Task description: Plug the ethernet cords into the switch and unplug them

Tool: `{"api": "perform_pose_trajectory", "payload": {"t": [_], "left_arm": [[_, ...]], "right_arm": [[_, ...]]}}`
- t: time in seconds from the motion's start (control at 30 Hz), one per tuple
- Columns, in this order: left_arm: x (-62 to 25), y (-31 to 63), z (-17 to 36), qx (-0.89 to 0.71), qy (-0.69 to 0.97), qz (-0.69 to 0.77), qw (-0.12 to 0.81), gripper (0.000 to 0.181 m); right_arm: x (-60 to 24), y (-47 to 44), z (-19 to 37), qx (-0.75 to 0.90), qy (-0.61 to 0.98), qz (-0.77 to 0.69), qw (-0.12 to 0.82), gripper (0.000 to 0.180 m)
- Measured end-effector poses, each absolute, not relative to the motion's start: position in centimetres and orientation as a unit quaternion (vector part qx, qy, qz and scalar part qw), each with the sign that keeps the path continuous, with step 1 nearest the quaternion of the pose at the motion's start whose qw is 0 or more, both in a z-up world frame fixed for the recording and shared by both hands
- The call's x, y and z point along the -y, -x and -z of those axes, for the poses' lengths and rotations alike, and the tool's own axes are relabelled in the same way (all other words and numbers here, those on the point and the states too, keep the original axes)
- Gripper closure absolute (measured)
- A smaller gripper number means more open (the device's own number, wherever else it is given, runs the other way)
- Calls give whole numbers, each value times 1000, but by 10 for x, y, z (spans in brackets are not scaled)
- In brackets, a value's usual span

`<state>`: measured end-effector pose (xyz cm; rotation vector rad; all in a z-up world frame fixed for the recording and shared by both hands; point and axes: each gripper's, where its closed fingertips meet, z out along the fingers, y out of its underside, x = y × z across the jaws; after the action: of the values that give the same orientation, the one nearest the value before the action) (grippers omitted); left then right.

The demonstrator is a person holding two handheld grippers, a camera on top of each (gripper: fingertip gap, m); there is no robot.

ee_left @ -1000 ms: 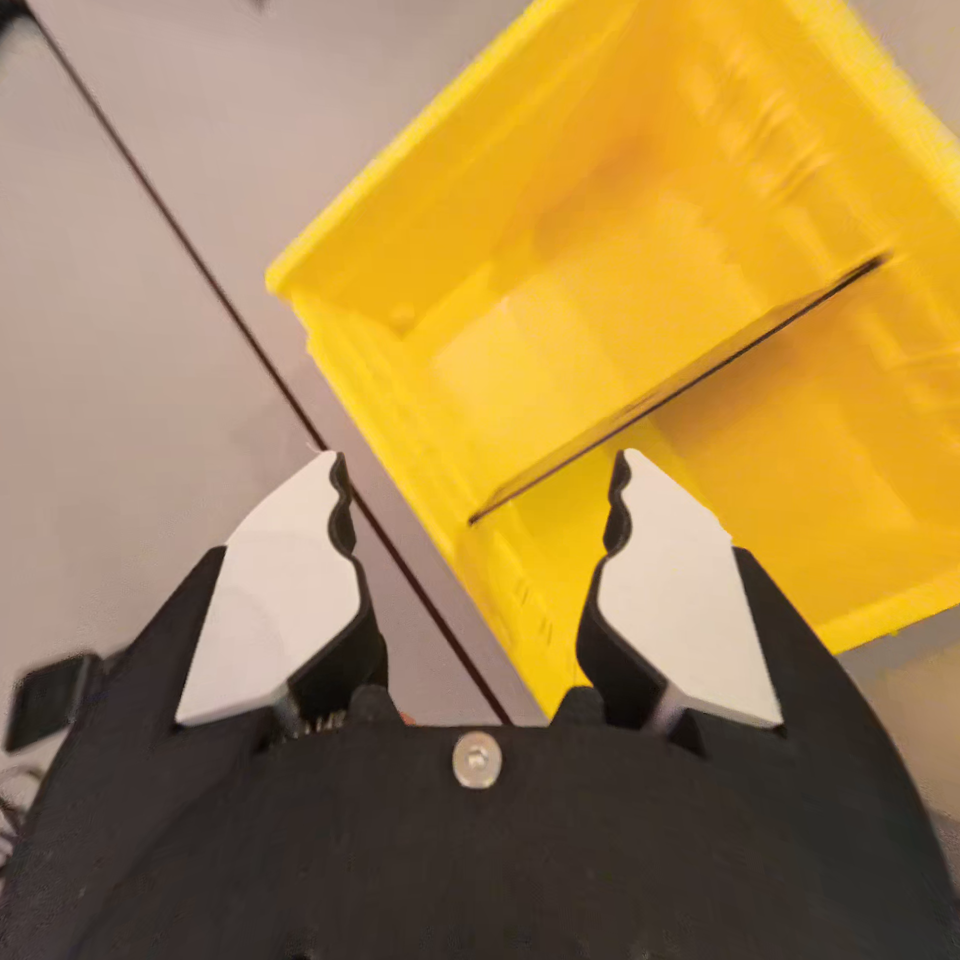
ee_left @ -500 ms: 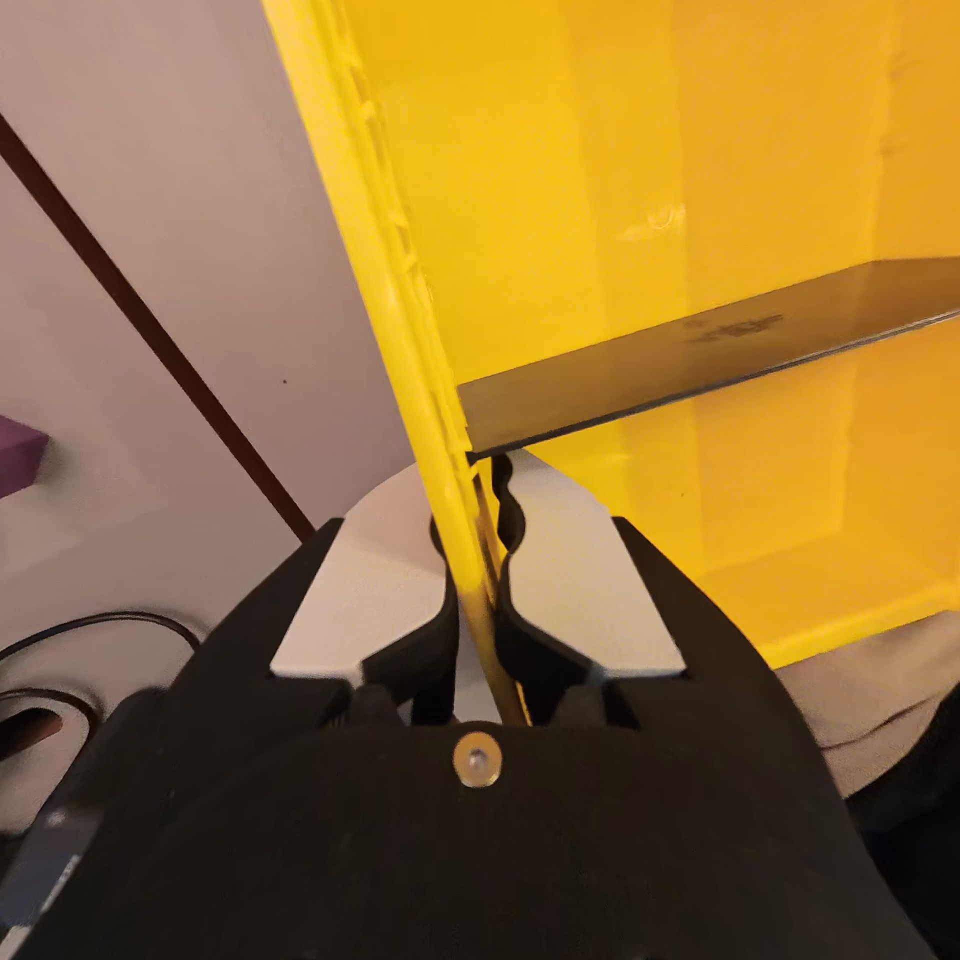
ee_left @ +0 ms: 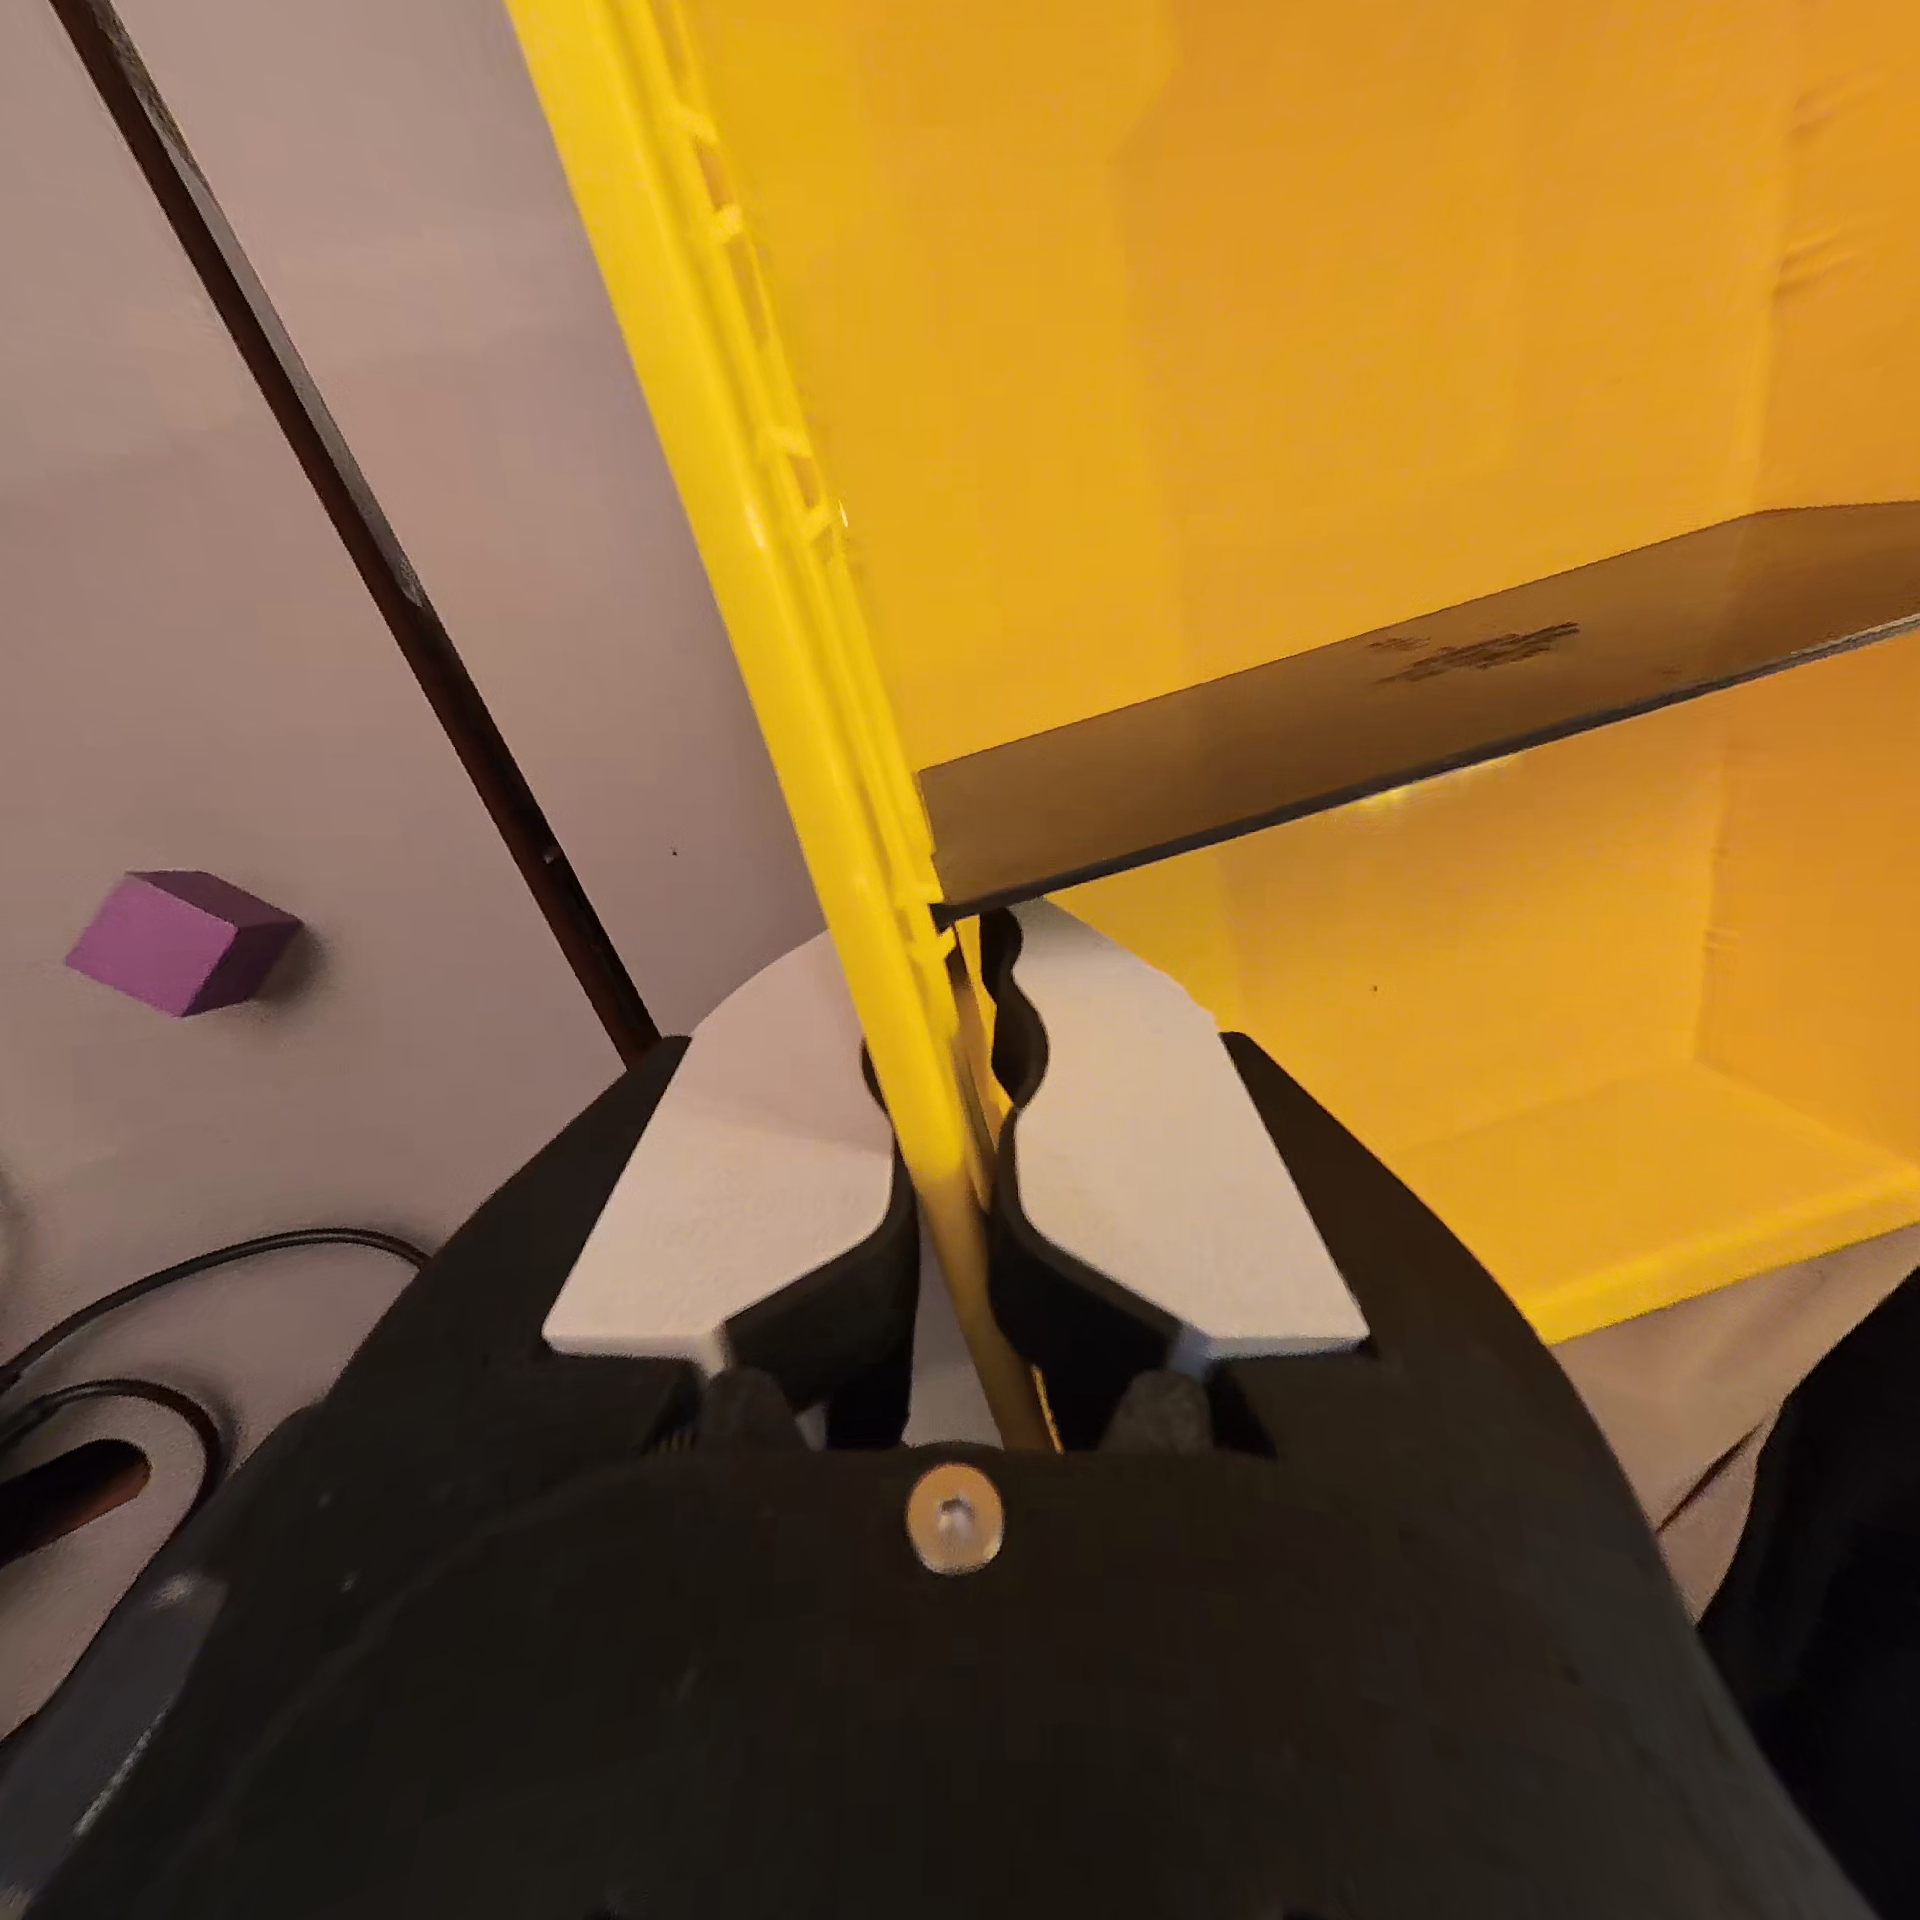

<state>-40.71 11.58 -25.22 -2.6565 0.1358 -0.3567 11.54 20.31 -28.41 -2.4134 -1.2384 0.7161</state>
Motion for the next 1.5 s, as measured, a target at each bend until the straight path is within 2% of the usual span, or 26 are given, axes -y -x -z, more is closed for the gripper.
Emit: {"api": "perform_pose_trajectory", "payload": {"t": [0.07,0.17,0.37,0.5,0.6,0.7,0.87,1.0,1.03,1.07,1.1,1.13,1.23,1.37,1.5], "left_arm": [[-117,405,239,-57,960,127,243,172],[-119,402,218,-63,953,126,268,171],[-115,397,169,-79,936,115,323,172],[-110,386,135,-93,922,116,358,172],[-109,361,116,-119,909,127,378,172],[-117,315,101,-161,893,145,393,172],[-145,200,98,-251,861,208,390,173],[-174,96,116,-324,844,250,347,173],[-183,74,125,-337,844,254,330,173],[-192,53,135,-348,847,253,312,173],[-201,34,145,-359,850,248,294,173],[-210,16,155,-370,852,240,281,173],[-230,-26,180,-393,857,227,244,172],[-242,-70,209,-409,864,221,194,172],[-252,-83,243,-381,883,234,143,171]], "right_arm": [[-197,-82,286,451,837,-255,179,95],[-181,-28,283,465,815,-287,193,81],[-146,59,278,479,784,-349,186,65],[-112,104,278,504,755,-392,148,49],[-107,113,271,516,744,-392,162,41],[-119,89,246,490,740,-424,179,45],[-164,-9,163,401,730,-455,317,58],[-157,-97,103,346,699,-456,429,64],[-150,-117,94,342,694,-449,448,72],[-146,-138,85,330,686,-436,480,100],[-147,-162,74,302,674,-417,530,114],[-149,-183,71,278,674,-388,564,115],[-146,-225,82,236,690,-361,581,114],[-140,-219,132,216,742,-392,499,88],[-153,-226,163,172,762,-403,477,89]]}}
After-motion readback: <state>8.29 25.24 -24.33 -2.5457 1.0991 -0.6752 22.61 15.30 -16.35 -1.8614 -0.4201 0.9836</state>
